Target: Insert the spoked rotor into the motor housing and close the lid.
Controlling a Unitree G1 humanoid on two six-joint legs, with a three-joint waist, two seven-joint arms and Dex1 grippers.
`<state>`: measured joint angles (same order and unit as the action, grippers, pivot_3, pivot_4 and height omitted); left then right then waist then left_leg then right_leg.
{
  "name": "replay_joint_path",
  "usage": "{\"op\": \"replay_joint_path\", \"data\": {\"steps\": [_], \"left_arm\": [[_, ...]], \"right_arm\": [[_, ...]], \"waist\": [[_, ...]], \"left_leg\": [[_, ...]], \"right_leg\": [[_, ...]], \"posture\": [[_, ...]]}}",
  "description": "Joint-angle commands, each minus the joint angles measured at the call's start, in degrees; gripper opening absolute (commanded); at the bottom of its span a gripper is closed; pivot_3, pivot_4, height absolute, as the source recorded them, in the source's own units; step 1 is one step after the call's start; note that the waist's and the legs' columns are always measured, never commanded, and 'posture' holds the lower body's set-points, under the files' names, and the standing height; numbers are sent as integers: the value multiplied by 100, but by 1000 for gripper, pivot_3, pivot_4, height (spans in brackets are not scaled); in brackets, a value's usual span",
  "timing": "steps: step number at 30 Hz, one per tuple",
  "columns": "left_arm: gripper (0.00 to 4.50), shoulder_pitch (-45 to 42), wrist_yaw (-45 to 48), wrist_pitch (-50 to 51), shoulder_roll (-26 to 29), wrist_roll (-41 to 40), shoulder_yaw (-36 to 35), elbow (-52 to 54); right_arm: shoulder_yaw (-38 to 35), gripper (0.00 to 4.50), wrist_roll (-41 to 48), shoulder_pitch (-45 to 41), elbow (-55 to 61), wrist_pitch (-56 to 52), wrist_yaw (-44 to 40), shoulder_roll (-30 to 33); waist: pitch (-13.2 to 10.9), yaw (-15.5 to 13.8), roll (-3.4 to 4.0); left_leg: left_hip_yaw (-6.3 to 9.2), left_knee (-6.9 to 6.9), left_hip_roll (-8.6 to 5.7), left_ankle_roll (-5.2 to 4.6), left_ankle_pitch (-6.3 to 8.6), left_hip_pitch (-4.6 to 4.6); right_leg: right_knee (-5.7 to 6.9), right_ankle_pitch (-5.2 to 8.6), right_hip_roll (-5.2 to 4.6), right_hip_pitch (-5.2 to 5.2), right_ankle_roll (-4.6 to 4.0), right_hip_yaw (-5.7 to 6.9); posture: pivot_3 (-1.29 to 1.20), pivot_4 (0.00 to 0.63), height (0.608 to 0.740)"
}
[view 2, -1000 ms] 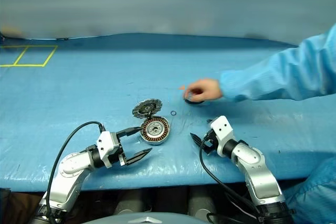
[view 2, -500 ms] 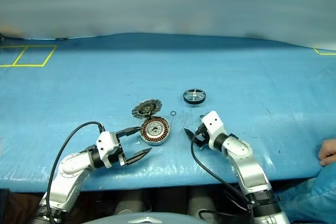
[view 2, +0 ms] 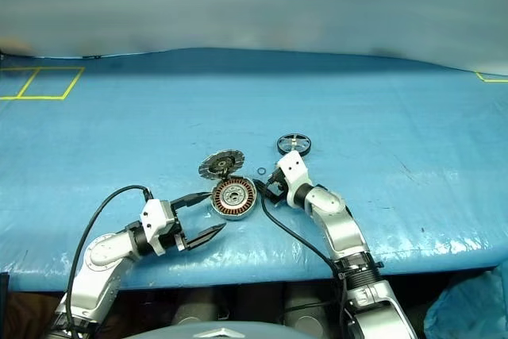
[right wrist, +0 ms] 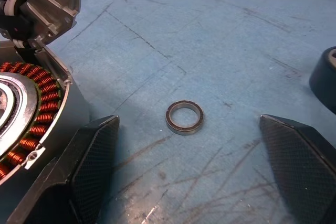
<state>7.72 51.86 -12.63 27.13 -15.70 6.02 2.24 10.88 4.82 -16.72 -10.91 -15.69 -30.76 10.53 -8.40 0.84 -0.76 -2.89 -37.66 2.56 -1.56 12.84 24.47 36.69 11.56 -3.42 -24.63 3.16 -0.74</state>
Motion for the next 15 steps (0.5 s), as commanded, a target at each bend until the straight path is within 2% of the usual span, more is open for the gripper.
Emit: {"op": "replay_joint_path", "data": {"steps": [1,3,6,11,14,15], "left_arm": [[4080,-7,-82,-81,-31,8,-50,210],[4080,-10,-108,-83,-31,12,-40,216],[4118,-10,-133,-65,-30,18,-21,231],[4118,6,-165,-40,-27,5,1,265],[4118,18,-180,-27,-21,-6,6,289],[4118,19,-183,-20,-15,-9,4,298]], "right_arm": [[6,4500,-43,-171,-169,175,25,-71],[-14,4500,-44,-213,-277,197,43,-103],[-30,3888,-70,-242,-440,202,79,-123],[6,2296,-122,-202,-556,188,88,-119],[36,2296,-182,-192,-576,182,81,-108],[26,2118,-181,-188,-574,186,82,-108]], "waist": [[0,3,0],[0,15,0],[0,39,0],[2,53,-1],[2,58,-1],[2,59,-1]], "left_leg": [[0,0,0,0,0,0],[-1,-1,0,0,0,-1],[-2,-2,1,0,0,-2],[-2,-1,1,0,0,-4],[-3,-1,1,0,0,-7],[-3,-1,1,0,0,-8]], "right_leg": [[0,0,0,1,0,0],[0,0,0,1,0,0],[3,0,1,1,0,0],[4,-1,2,3,-2,0],[4,-1,2,5,-2,0],[4,0,2,6,-1,0]], "posture": [[0,150,740],[0,150,740],[0,150,740],[0,150,740],[0,150,740],[0,150,740]]}}
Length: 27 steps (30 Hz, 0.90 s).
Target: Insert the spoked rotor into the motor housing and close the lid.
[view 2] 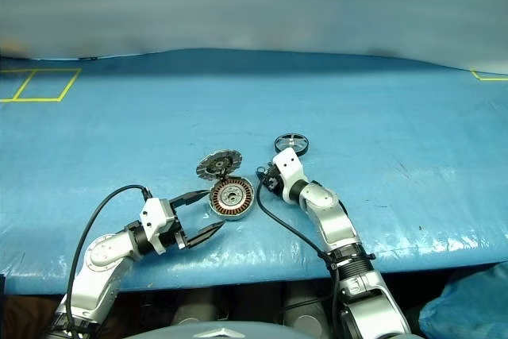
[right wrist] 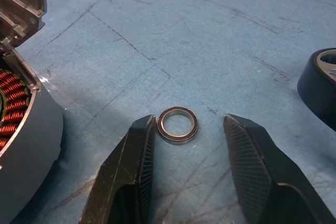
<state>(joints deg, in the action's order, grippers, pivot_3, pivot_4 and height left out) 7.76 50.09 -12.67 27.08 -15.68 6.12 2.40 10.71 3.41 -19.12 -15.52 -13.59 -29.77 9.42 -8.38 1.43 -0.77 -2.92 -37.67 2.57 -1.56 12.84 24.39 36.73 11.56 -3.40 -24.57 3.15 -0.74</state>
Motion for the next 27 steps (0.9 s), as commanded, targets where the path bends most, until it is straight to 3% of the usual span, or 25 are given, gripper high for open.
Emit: {"op": "replay_joint_path", "data": {"steps": [1,5,12,20,27], "left_arm": [[4118,16,-11,-13,-2,-12,-13,288],[4118,26,3,5,21,-38,-33,320],[4118,63,98,30,23,-151,-30,330],[4118,146,420,-10,64,-325,-31,386],[4118,223,453,-66,41,-337,-79,349]], "right_arm": [[30,1967,-39,67,-93,-26,-17,11],[-49,769,11,200,84,-36,-25,75],[-342,744,193,770,898,-128,-5,378],[-256,744,795,1720,3015,-481,-847,1141],[308,744,900,1529,3632,-780,-922,1020]], "waist": [[0,1,0],[1,1,-1],[1,-50,-1],[-2,-54,4],[-3,-28,2]], "left_leg": [[0,0,0,0,0,-1],[2,-1,0,0,0,-2],[2,0,0,0,0,-1],[4,1,2,1,1,8],[9,-4,6,1,1,0]], "right_leg": [[0,0,0,1,0,0],[1,0,0,2,0,-1],[-1,1,-6,1,0,0],[-2,12,-7,-9,17,-1],[2,12,-3,-8,17,4]], "posture": [[0,150,740],[0,150,740],[0,150,740],[0,150,740],[0,150,740]]}}
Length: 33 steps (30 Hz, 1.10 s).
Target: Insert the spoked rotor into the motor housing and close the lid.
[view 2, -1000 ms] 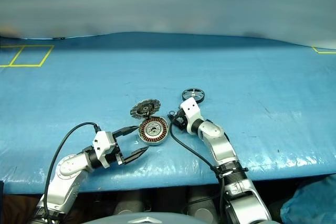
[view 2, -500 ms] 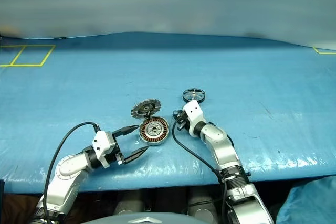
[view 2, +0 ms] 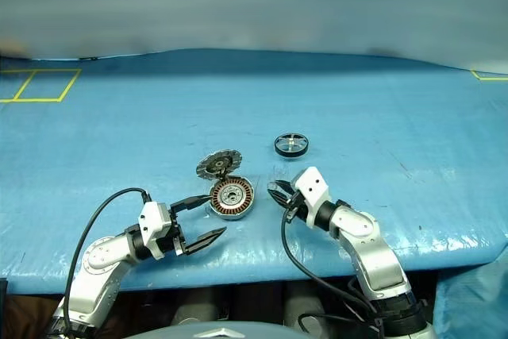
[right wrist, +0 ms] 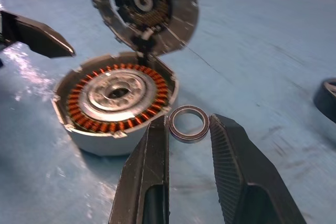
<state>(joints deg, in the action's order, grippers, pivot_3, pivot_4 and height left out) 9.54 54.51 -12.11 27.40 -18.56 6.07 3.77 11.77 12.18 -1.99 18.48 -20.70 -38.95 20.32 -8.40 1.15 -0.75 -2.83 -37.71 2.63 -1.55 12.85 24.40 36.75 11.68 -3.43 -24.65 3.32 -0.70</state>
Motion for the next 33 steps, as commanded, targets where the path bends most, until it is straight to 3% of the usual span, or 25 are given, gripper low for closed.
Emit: {"op": "replay_joint_path", "data": {"steps": [1,9,33], "left_arm": [[4118,62,-19,-129,9,-19,-86,204],[4118,204,-195,-238,-39,4,-203,211],[4118,280,-427,-322,-118,125,-162,147]], "right_arm": [[289,744,-16,-237,191,-100,24,-105],[838,744,-574,-556,-483,-81,400,-379],[1183,744,-780,-864,-810,-50,324,-536]], "waist": [[0,-1,0],[0,-42,-2],[1,-38,-2]], "left_leg": [[0,-1,0,0,0,0],[5,3,1,0,1,12],[3,1,-3,0,1,14]], "right_leg": [[-2,0,-2,-1,0,0],[-24,-3,-12,-7,-5,8],[-16,-2,-5,-3,-2,10]], "posture": [[0,150,740],[0,150,740],[0,150,740]]}}
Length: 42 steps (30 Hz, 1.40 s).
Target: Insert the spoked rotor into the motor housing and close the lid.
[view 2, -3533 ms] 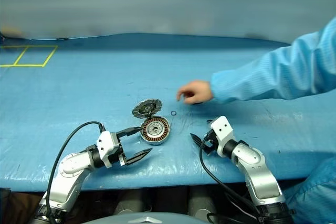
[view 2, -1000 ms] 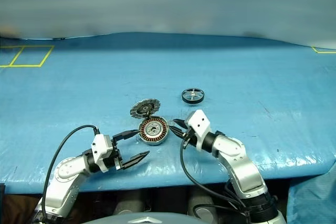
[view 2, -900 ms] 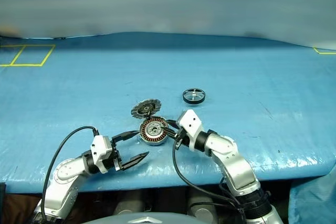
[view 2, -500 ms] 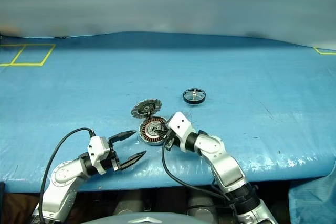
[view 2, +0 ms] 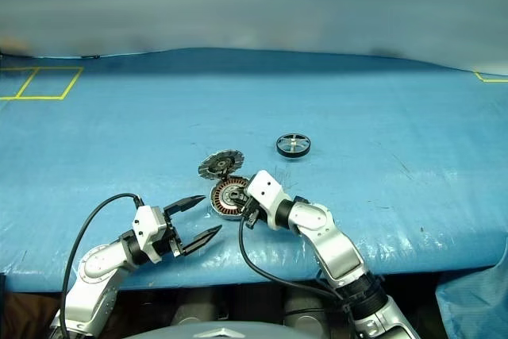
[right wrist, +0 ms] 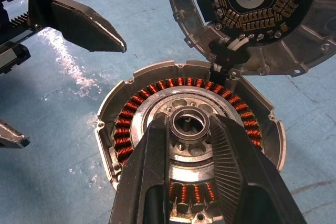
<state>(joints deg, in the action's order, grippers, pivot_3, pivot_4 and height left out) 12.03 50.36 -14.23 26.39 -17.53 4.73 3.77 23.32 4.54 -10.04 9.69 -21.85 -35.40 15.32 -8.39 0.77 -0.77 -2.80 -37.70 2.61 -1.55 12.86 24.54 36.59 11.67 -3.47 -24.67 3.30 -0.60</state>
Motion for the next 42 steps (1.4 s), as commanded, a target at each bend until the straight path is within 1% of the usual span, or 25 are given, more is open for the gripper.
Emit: {"op": "replay_joint_path", "data": {"steps": [1,11,13,17,27,34,37,39,42], "left_arm": [[4118,32,-17,-110,-17,24,-29,147],[4118,48,-52,-126,-50,54,-29,141],[4118,48,-51,-128,-55,61,-29,138],[4118,42,-29,-114,-55,47,-23,132],[4118,28,-16,-109,-54,41,-25,108],[4118,50,15,-85,-48,-3,-30,118],[4118,59,25,-82,-37,-18,-45,127],[4118,63,70,-67,-25,-69,-49,149],[4118,52,119,-50,-27,-128,-55,169]], "right_arm": [[29,744,-15,-67,61,67,-33,-42],[30,744,-28,-97,-38,15,-40,-17],[28,1477,-70,-101,-54,18,-9,0],[24,2714,-90,-86,-34,79,-6,-2],[-89,2714,182,-51,108,57,-135,-116],[-603,2714,704,-39,375,-108,-76,-271],[-911,2714,713,-146,462,-127,16,-108],[-1264,2714,603,-386,427,-111,164,130],[-1555,2714,473,-714,216,-122,364,385]], "waist": [[0,-1,0],[0,-1,0],[0,-1,0],[1,-1,-1],[0,-2,-1],[0,-3,-1],[0,-3,0],[-1,-4,2],[-1,-6,1]], "left_leg": [[0,0,0,0,0,0],[0,0,0,0,0,0],[0,-1,0,0,0,-1],[0,-1,0,0,0,-1],[0,-1,0,0,0,-1],[-1,-2,0,0,0,0],[0,-4,1,0,0,0],[-1,-4,0,0,0,0],[-3,-12,-2,0,0,1]], "right_leg": [[0,0,0,0,0,0],[1,0,0,1,0,0],[1,0,0,1,0,0],[1,0,0,1,0,0],[1,0,0,2,0,0],[5,0,0,2,0,-1],[6,0,-1,2,0,-1],[6,0,-1,2,0,-1],[8,0,-3,1,0,-2]], "posture": [[0,150,740],[0,150,740],[0,150,740],[0,150,740],[0,150,740],[0,150,740],[0,150,740],[0,150,740],[0,150,740]]}}
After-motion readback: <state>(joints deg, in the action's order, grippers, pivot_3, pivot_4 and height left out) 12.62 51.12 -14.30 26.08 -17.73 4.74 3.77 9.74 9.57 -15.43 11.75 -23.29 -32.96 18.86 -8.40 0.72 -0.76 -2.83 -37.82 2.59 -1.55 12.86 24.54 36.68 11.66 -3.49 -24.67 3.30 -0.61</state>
